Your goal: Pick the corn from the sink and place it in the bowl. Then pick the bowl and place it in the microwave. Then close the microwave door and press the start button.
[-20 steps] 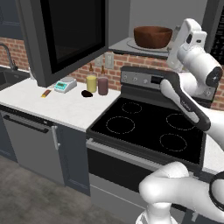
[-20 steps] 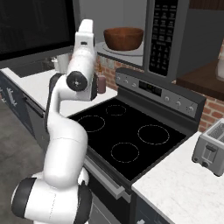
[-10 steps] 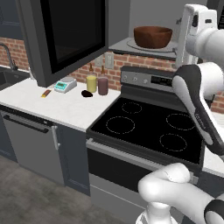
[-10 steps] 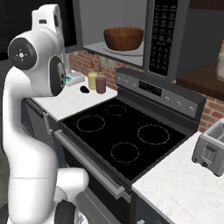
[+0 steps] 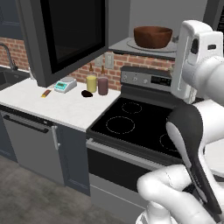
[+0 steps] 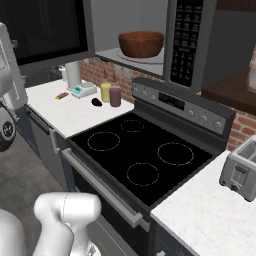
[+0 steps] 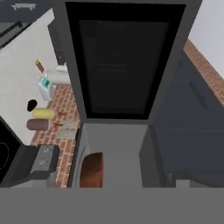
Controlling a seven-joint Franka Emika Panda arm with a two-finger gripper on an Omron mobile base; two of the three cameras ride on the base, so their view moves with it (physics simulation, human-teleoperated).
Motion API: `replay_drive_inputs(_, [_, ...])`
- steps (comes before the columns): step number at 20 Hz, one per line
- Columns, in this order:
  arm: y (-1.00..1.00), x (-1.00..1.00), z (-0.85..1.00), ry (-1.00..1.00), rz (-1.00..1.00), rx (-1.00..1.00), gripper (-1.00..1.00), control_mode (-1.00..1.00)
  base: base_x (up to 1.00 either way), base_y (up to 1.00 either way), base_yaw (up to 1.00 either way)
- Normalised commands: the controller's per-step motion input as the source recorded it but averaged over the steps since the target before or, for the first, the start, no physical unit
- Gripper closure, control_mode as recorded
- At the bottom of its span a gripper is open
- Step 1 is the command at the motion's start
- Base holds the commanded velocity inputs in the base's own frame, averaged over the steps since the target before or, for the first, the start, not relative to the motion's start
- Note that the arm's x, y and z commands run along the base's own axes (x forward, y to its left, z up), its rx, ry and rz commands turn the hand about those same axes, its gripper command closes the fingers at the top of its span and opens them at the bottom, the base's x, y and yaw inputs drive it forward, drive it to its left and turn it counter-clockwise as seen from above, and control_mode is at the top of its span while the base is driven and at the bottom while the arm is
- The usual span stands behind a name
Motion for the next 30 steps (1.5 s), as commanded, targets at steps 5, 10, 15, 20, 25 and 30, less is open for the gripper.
replay_drive_inputs(5, [0.77,-0.84,-0.28,-0.13,0.02,0.07,-1.00,-1.00,0.00,0.00,0.00])
replay_drive_inputs(10, [0.76,-0.66,-0.24,-0.03,0.02,0.05,-1.00,-1.00,0.00,0.00,0.00])
replay_drive_inputs(15, [0.65,-0.39,-0.25,0.00,0.00,0.07,-1.00,-1.00,0.00,0.00,0.00])
replay_drive_inputs(20, [0.59,-0.01,-0.40,0.00,0.00,0.09,-1.00,-1.00,0.00,0.00,0.00])
replay_drive_inputs(25, [0.60,0.03,-0.46,0.00,0.00,0.00,-1.00,-1.00,0.00,0.00,0.00])
replay_drive_inputs(30, [0.55,0.24,-0.40,0.00,0.00,0.00,-1.00,-1.00,0.00,0.00,0.00])
